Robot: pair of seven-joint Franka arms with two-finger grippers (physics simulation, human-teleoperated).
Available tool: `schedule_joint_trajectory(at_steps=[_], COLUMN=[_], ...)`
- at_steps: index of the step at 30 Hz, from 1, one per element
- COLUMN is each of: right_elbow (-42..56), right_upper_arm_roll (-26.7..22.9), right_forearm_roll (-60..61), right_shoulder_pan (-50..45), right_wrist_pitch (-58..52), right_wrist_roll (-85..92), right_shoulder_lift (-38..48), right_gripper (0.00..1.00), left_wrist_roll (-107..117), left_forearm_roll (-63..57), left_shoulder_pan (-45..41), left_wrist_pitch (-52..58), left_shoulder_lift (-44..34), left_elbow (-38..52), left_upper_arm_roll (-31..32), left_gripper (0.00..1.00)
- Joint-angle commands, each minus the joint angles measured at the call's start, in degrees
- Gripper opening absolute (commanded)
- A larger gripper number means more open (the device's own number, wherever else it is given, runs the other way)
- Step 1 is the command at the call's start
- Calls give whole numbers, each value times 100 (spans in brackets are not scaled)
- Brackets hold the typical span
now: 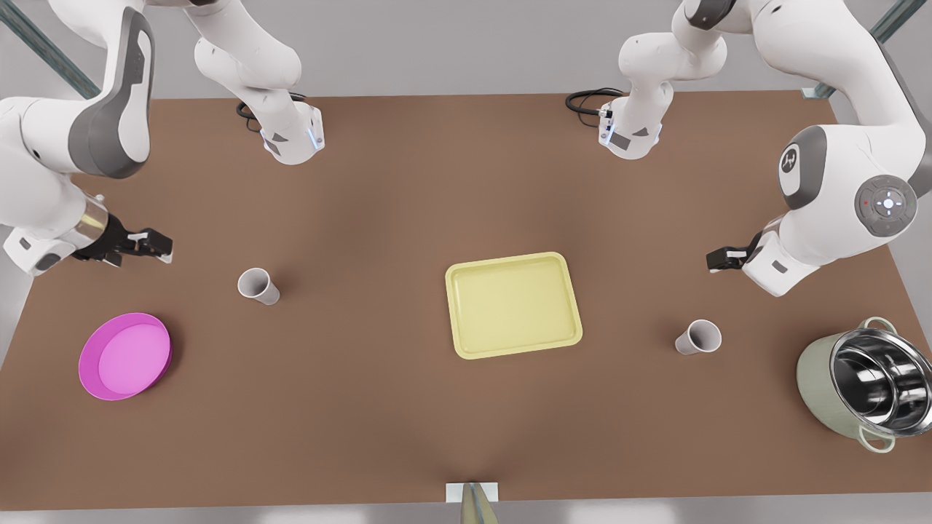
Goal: Use both arms to respectively pick up the white IKEA cups from the middle-left and middle-right positions, then place the white IKEA cups onto the middle-middle tray, ensuring that the cups remain upright and do not tip over
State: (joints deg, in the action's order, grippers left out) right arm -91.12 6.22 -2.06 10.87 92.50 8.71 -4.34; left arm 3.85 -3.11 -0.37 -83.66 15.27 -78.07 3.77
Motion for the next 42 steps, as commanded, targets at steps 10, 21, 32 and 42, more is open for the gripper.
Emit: schedule_joint_trajectory(at_steps=[10, 21, 32, 42], right_elbow=[-81, -1883, -2419, -3166], right_upper_arm_roll=[11, 11, 11, 2], right_forearm_roll=[4, -101, -49, -40], right_shoulder_pan=[-85, -164, -129, 73], right_wrist_pitch=[14, 1894, 3037, 3775], right_wrist_roll=[464, 438, 438, 447], right_shoulder_lift=[-356, -444, -989, -1068], right_gripper=[100, 100, 100, 100], left_wrist_roll=[-446, -446, -402, 854], left_forearm_roll=[153, 197, 636, 785], left_shoulder_pan=[573, 811, 811, 135], left_wrist_pitch=[-2471, -3385, -3763, -3262], left_shoulder_lift=[1856, 2058, 2234, 1637], left_elbow=[20, -1333, -1439, -1395], left_upper_arm_roll=[-228, -500, -483, -105], left_gripper=[100, 100, 27, 21])
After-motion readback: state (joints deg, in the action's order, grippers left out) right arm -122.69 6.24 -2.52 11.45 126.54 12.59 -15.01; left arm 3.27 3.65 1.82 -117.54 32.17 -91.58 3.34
